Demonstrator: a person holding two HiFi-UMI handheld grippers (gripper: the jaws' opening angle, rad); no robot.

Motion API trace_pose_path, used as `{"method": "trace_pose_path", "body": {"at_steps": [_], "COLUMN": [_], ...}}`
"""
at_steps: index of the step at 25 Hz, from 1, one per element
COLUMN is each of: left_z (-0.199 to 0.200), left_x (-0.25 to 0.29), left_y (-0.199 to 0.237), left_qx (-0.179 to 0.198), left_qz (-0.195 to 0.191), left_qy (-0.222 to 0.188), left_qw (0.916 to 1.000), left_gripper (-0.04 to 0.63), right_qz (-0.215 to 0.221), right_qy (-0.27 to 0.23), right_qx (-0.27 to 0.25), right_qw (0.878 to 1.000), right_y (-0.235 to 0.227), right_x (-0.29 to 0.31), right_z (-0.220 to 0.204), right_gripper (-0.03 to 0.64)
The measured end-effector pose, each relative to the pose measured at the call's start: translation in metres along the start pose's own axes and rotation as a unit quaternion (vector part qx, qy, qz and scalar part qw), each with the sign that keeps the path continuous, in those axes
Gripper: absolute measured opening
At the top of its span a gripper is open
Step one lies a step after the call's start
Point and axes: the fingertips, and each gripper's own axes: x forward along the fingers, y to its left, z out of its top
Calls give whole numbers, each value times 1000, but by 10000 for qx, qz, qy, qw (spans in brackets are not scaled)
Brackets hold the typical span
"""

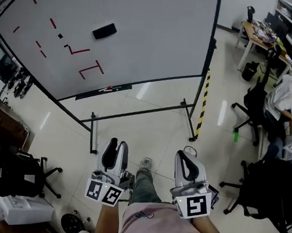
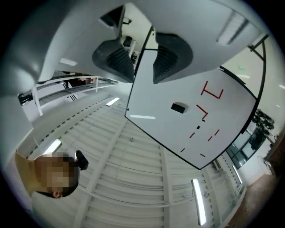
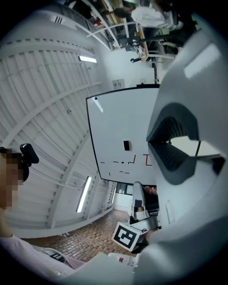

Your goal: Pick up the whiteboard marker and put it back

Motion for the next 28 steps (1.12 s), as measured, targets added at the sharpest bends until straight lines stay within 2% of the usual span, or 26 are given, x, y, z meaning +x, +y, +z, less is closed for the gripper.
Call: {"method": "trace_pose_path", "body": {"at_steps": [2, 6, 11, 13, 18, 21, 24, 28], "left_z": [4, 24, 38, 44, 58, 63, 61, 58], "left_x": [-37, -90, -133, -151, -193, -211, -217, -223], "left_y": [-39, -75, -75, -71, -51, -43, -48, -61], "left_qx": [-28, -122, -372, -472, -190, -350, -432, -343], "left_qz": [-171, -392, -400, -327, -58, 37, -6, -97], "left_qy": [102, 41, -49, -76, -43, -86, -54, 67], "left_qw": [9998, 9991, 9985, 9983, 9998, 9993, 9991, 9993], "left_gripper": [175, 175, 205, 268, 270, 270, 270, 270], "right_qz": [-15, -13, 77, 171, 667, 956, 966, 865], "right_qy": [0, -271, -188, -232, -294, -249, -277, -270], "right_qx": [106, 16, -96, -145, -4, -33, -15, 104], "right_qw": [9999, 9996, 9997, 9995, 9973, 9951, 9949, 9958], "right_y": [3, 25, 64, 84, 150, 181, 187, 183], "right_x": [-41, -90, -104, -98, -81, -82, -83, -89], "right_z": [12, 44, 51, 56, 63, 61, 63, 63], "right_gripper": [3, 3, 3, 3, 3, 3, 3, 3]}}
